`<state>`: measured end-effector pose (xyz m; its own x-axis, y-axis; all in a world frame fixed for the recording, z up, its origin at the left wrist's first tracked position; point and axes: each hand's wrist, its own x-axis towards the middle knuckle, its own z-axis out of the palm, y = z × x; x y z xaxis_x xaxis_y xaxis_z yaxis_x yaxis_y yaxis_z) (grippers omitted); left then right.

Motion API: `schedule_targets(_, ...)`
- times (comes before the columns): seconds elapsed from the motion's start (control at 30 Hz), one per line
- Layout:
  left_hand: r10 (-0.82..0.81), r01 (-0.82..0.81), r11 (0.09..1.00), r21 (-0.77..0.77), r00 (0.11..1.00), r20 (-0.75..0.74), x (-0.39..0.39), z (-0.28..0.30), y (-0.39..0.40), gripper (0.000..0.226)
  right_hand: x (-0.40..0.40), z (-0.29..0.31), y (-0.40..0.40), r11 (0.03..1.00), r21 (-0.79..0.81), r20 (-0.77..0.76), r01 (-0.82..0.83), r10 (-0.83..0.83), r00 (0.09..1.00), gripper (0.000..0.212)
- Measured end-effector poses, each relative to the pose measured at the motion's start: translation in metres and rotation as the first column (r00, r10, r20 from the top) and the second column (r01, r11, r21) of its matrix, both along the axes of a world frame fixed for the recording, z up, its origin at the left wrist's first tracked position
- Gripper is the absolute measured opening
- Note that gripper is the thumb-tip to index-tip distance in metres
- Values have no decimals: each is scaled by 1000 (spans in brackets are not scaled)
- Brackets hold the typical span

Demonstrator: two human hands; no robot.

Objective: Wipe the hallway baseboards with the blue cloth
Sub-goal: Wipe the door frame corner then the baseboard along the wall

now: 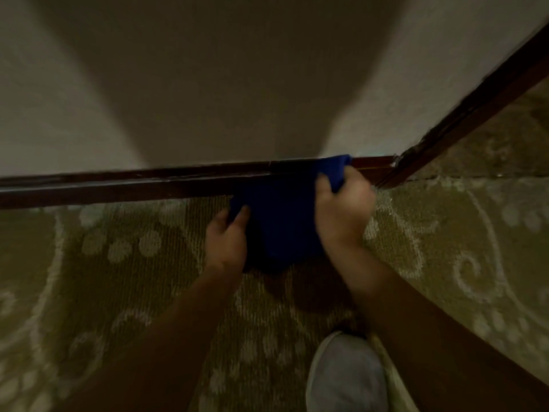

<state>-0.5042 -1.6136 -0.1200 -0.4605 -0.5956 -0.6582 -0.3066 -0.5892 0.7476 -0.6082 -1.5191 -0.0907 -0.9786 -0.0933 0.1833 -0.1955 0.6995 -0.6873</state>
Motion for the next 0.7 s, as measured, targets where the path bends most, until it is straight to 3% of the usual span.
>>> schedule_targets(0.07, -14, 14, 999, 32, 999, -29, -1, 0, 0, 33, -2, 2, 3, 999, 18, 31, 50, -51, 998, 16)
schedule_targets(0.13, -3, 7, 997, 81, 999, -44, -1, 0, -3, 24, 16, 11, -16, 997, 70, -57, -13, 17, 998, 11)
schedule_targets(0.2, -6, 12, 995, 95, 998, -56, 1, -4, -9, 14, 42, 15, -45, 935, 247, -125, -256, 292, 948, 6)
schedule_targets(0.23, -30, 35, 994, 99, 998, -57, 2, -4, -10, 17, 52, 14, -58, 869, 296, -66, -396, 432, 899, 3)
schedule_targets(0.3, -48, 52, 995, 84, 998, -50, 6, -9, -11, 22, 56, 14, -71, 809, 266, 68, -523, 526, 848, 6)
schedule_targets(0.37, -28, 33, 996, 79, 998, -62, 6, -11, -13, 18, 46, 13, -58, 877, 210, 27, -433, 438, 899, 11)
schedule_targets(0.43, -15, 21, 996, 87, 997, -76, 5, -9, -15, 15, 29, 9, -30, 970, 110, -67, -216, 224, 972, 13)
schedule_targets(0.57, 2, 5, 995, 104, 998, -66, 3, -4, -12, 32, 16, 3, -12, 999, 45, -39, 13, -12, 999, 11)
schedule_targets(0.63, 6, 0, 994, 106, 998, -59, 2, -3, -12, 35, 28, 5, -32, 1000, 5, -48, 23, -23, 999, 7)
schedule_targets(0.7, -10, 16, 995, 103, 998, -65, 2, -3, -12, 28, 46, 6, -50, 993, 52, -72, -102, 106, 992, 7)
